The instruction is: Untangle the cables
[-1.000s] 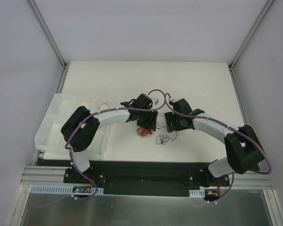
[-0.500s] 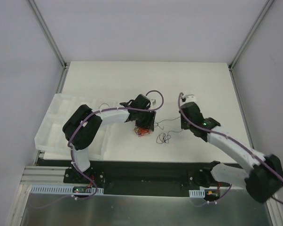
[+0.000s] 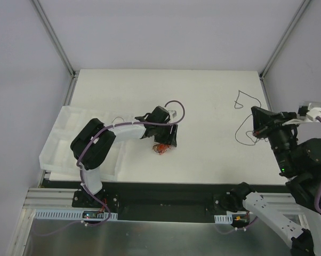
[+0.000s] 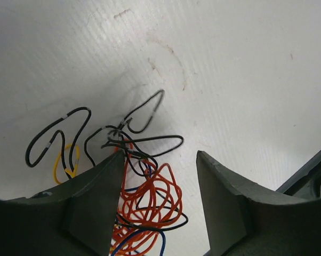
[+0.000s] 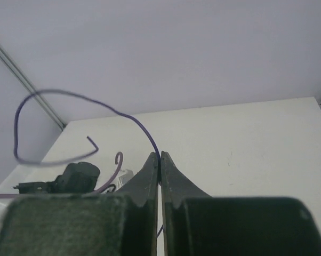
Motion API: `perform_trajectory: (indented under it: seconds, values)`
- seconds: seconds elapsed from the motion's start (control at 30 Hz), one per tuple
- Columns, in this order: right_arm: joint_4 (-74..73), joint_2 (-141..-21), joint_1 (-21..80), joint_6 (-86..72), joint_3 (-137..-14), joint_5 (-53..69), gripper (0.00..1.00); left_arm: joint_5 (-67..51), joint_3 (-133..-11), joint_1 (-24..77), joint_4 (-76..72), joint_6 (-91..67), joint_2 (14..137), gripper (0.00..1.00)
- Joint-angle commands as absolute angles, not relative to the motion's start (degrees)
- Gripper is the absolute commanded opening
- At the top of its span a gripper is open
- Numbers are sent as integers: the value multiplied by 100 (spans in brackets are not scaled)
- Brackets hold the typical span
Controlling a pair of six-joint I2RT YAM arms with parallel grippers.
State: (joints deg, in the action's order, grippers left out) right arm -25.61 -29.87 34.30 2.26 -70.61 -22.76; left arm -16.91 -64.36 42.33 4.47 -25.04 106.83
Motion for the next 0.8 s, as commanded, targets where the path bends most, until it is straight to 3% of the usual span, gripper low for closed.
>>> perform_trajectory:
  seconds: [0.0, 0.3, 0.4, 0.6, 0.77]
  values:
    - [-3182, -3664, 3428, 457, -7268, -1987, 0, -1862, -6100, 4228, 335, -2268, 9978, 58]
    - [-3173, -3919, 3419, 264, -7242, -1399, 0, -2837, -5739, 4307, -816, -1942, 7499, 68]
    - [-3103, -4007, 3419, 159, -7172, -1135, 0, -3155, -5765, 4359, -1107, -1977, 7068, 76]
    - [-2857, -4157, 3410, -167, -7102, -467, 1, -3462, -6178, 4464, -1476, -2294, 7215, 89]
    - [-2716, -4289, 3419, -369, -7075, -106, 0, -3630, -6846, 4746, -1503, -2268, 7839, 90]
